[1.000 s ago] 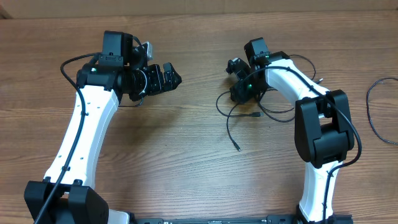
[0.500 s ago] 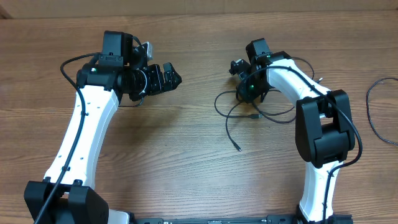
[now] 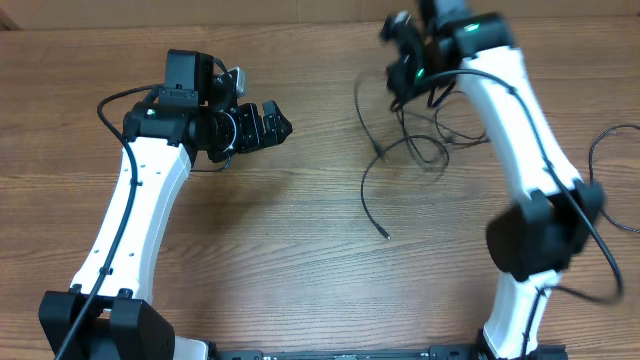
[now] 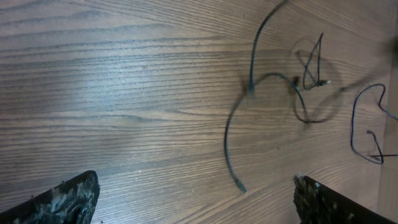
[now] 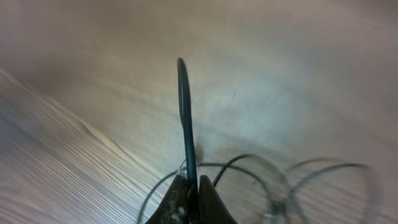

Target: Untangle cables

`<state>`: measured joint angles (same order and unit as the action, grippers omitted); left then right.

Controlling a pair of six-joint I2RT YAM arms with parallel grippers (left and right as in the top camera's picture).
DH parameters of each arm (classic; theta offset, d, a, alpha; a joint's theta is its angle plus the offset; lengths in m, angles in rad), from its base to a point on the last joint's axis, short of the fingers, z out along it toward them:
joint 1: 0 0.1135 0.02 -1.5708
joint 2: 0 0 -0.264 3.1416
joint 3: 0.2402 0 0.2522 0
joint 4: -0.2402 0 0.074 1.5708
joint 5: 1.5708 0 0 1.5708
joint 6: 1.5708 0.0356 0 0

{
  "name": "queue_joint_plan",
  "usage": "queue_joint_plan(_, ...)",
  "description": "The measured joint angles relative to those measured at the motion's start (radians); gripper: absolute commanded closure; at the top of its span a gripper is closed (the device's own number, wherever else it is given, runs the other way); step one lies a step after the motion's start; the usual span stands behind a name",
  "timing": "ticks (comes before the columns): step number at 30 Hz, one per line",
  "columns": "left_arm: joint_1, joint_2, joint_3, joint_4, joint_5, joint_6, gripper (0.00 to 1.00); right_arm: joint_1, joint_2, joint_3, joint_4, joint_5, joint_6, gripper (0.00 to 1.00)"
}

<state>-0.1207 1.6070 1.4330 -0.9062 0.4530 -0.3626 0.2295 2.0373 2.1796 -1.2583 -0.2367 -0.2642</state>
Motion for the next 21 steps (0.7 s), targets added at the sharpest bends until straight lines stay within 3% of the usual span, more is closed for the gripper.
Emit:
queue_joint_plan(6,0.000,0.000,0.000,0.001,0.000,0.000,0.00,-0.009,-0.181,0.047,0.000,0.073,0.178,0.96)
queue_joint_plan(12,0.000,0.000,0.000,0.056,0.000,0.000,0.00,-0.007,-0.190,0.048,0.001,0.183,0.325,0.96)
queue_joint_plan(21,-0.001,0.000,0.000,0.190,0.011,-0.004,0.00,-0.006,-0.175,0.044,0.135,0.214,0.303,0.96)
